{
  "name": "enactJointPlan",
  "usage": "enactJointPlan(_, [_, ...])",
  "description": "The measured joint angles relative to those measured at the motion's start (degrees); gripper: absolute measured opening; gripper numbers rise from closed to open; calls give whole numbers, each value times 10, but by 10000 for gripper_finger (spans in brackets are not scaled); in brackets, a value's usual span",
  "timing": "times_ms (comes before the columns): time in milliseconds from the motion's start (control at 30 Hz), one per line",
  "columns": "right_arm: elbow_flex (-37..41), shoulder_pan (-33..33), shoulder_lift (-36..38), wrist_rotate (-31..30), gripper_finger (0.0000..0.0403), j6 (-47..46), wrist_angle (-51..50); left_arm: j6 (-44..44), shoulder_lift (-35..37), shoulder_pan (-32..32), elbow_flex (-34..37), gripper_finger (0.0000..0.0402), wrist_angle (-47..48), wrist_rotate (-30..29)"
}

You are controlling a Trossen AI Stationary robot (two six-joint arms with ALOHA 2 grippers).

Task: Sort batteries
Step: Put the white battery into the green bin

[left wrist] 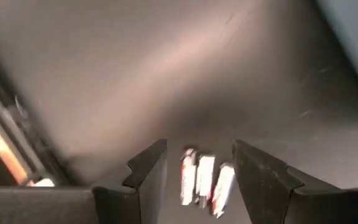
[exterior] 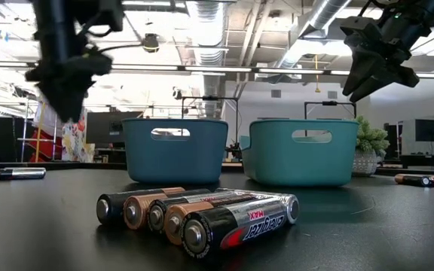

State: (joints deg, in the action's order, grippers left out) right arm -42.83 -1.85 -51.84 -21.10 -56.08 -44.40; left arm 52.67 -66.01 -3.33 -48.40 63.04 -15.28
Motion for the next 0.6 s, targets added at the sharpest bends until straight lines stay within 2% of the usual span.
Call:
enactJointPlan(267, [0, 0, 0, 0, 127, -5, 1, 42, 36, 7, 112, 176, -21, 39])
enactJointPlan(600, [0, 0, 0, 0, 127, -9, 1, 57, 32, 7, 182, 176, -90, 76])
